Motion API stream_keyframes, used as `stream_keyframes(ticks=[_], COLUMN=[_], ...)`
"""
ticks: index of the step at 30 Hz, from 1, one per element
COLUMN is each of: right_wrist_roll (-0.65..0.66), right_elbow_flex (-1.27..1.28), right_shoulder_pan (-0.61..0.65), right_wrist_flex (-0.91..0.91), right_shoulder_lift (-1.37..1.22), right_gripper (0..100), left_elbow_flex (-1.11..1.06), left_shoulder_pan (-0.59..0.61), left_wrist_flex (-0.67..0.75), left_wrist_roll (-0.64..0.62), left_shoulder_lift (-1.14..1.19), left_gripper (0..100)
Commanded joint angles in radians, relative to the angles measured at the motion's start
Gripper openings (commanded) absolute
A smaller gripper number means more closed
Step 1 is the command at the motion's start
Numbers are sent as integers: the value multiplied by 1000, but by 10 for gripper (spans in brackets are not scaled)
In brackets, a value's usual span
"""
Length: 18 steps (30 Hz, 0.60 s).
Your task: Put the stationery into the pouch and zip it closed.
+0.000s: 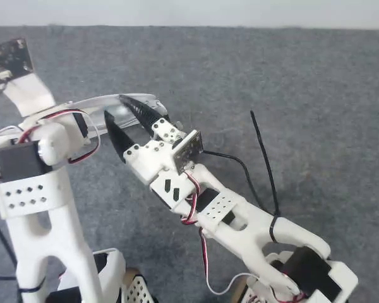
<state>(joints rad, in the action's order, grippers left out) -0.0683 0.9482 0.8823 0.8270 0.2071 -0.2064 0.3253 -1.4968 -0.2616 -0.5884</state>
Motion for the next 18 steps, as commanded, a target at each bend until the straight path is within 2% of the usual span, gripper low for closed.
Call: stream_keyframes(ticks=[1,6,12,18], right_wrist_roll=[17,15,6,-78], right_elbow_flex=[-12,12,21,6], right_shoulder_pan=[4,2,2,-50], right_wrist_flex=[-24,-76,-318,-570], right_shoulder_lift=[19,113,289,452], right_gripper=[151,143,143,144], left_elbow_flex=[15,15,13,13], left_shoulder_pan=[2,3,3,3], left_wrist_flex=[35,35,35,35], left_wrist_roll=[-12,-11,-11,-9], left_shoulder_lift=[-41,-41,-41,-41], left_gripper=[11,11,11,11])
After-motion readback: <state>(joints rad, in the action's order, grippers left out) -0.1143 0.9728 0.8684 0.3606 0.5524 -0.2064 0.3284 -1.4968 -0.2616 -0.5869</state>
